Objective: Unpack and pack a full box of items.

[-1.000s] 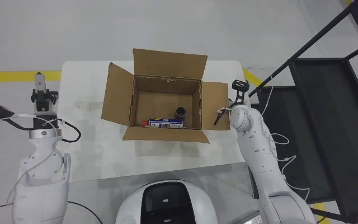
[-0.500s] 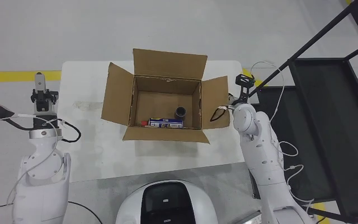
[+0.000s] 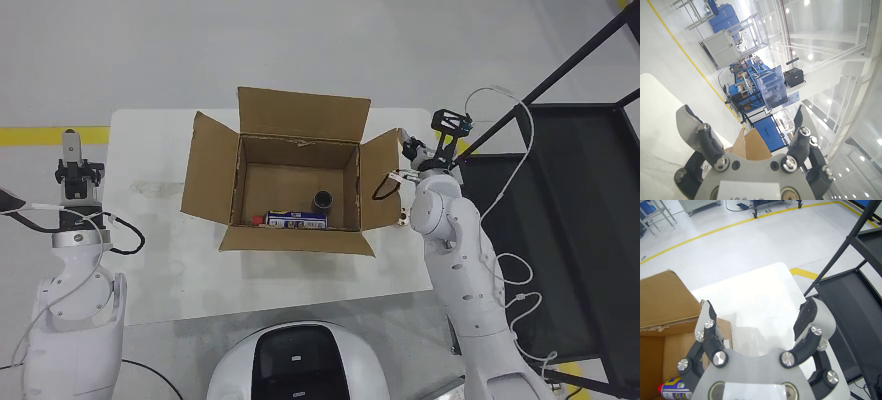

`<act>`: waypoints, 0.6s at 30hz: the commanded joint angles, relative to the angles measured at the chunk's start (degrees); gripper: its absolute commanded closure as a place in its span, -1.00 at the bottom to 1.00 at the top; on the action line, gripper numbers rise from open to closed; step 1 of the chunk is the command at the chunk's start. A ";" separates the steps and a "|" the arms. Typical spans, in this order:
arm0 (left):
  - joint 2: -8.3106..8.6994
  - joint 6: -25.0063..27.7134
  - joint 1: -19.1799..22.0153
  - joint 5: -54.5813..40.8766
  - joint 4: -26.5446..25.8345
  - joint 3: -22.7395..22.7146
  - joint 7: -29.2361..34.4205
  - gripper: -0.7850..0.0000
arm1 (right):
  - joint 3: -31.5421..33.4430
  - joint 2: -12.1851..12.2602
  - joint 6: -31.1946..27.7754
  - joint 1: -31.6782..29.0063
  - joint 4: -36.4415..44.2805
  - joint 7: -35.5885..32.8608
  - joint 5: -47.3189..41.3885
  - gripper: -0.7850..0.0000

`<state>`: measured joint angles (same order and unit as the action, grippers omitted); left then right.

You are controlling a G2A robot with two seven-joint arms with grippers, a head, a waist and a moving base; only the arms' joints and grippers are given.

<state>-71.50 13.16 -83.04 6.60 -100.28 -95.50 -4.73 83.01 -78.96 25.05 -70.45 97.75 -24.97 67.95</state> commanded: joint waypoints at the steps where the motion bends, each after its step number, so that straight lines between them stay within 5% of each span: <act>1: 0.00 0.00 0.00 0.00 0.00 0.00 0.00 -1.00 | -0.37 -0.04 -0.13 -0.54 2.12 1.30 0.60 -1.00; 10: 0.00 0.00 0.00 0.00 0.00 0.00 0.00 -1.00 | 0.04 -0.38 0.67 0.25 6.35 -0.15 -2.33 -1.00; 14: 0.00 0.00 0.00 0.00 0.00 0.00 0.00 -1.00 | -2.14 0.17 -9.61 -0.87 8.84 -11.64 -3.76 -1.00; 18: 0.00 0.00 0.00 0.00 0.00 0.00 0.00 -1.00 | -2.98 0.33 -13.58 -1.13 10.86 -23.04 -10.76 -1.00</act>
<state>-71.50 13.16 -83.04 6.60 -100.28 -95.50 -4.73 80.15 -78.67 12.03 -71.73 108.42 -45.27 58.78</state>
